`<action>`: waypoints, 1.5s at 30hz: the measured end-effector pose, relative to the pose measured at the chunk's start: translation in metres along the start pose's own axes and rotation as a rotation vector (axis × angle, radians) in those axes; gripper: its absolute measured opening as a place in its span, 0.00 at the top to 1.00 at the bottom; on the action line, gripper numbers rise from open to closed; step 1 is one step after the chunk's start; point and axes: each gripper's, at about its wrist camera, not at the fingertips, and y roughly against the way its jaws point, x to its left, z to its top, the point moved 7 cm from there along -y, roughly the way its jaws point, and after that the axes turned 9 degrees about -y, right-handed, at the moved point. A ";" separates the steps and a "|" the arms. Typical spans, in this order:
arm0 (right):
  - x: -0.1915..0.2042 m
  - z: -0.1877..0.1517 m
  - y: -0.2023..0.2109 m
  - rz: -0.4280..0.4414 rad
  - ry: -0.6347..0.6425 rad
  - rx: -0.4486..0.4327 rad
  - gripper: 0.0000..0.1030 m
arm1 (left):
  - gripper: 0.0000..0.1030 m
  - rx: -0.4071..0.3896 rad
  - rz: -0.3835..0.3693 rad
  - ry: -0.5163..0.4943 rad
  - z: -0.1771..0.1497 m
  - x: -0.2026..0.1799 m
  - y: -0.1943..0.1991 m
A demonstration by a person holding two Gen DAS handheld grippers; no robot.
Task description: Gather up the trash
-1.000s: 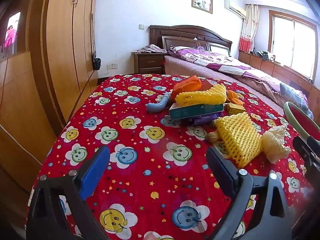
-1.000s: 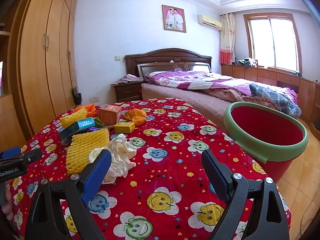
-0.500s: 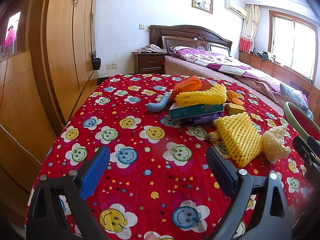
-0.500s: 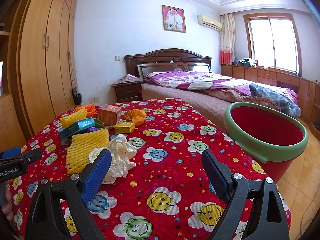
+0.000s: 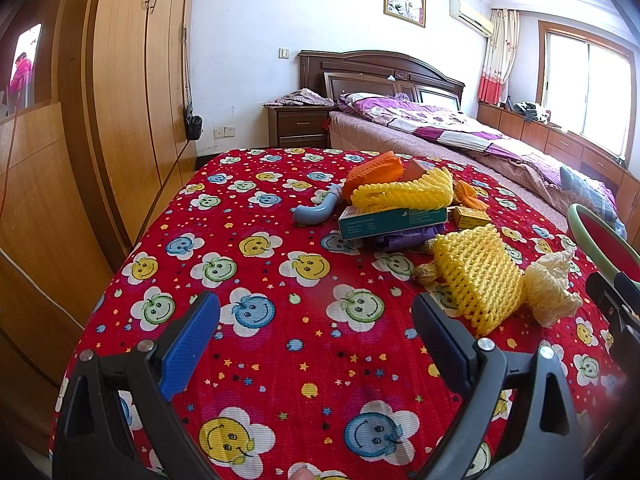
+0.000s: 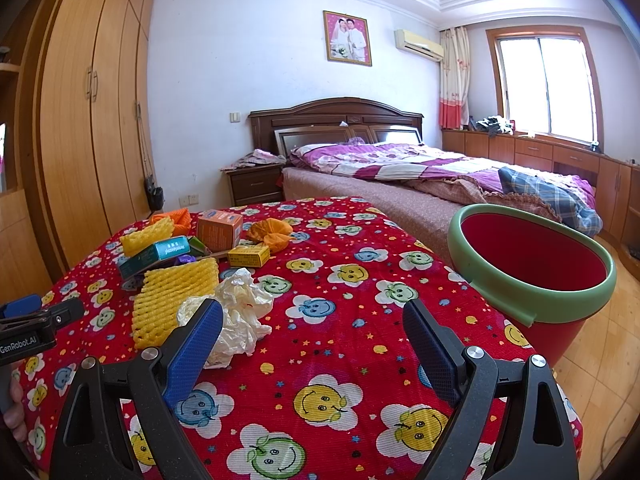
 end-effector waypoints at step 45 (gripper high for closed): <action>0.006 0.004 -0.001 0.093 -0.046 0.106 0.11 | 0.09 0.042 -0.076 0.002 0.016 -0.005 -0.015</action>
